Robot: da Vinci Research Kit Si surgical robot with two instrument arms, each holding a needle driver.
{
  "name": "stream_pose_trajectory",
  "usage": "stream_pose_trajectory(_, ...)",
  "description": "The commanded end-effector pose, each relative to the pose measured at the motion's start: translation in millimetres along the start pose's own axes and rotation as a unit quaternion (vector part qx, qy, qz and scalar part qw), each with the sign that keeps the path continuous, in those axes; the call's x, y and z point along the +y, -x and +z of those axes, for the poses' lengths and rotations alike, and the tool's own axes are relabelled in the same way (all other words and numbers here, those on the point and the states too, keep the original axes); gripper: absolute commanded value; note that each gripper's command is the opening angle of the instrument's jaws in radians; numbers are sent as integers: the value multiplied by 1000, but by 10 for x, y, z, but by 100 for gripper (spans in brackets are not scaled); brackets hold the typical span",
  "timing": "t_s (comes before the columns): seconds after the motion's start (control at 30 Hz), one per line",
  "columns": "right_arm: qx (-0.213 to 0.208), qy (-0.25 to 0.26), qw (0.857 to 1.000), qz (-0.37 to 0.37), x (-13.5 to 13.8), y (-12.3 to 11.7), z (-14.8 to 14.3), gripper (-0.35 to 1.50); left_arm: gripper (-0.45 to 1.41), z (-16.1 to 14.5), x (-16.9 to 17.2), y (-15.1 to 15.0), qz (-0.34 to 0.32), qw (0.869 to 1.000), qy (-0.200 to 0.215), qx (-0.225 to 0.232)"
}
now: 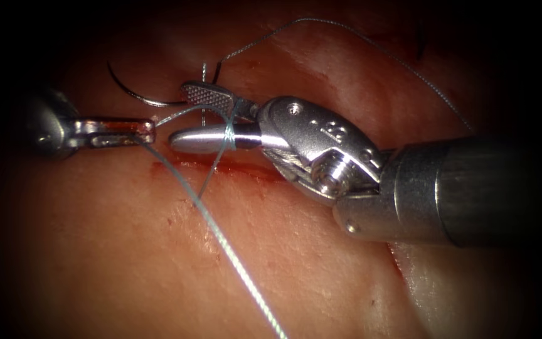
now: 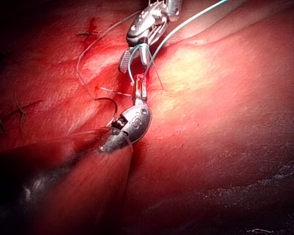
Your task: Wound Closure
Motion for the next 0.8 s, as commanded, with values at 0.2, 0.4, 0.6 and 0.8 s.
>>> stream_pose_trajectory(0.2,0,0,1000,1,-2,5,8,61,-45,5,-1,11,0,1000,0,1)
stream_pose_trajectory(0.4,2,-1,1000,1,-4,6,7,61,-45,2,-6,10,-2,1000,3,4)
stream_pose_trajectory(0.6,-15,3,1000,-3,-9,11,10,61,-45,3,-26,6,-3,1000,1,3)
stream_pose_trajectory(0.8,-29,5,1000,-2,-15,21,16,61,-45,7,-49,0,5,1000,-1,2)
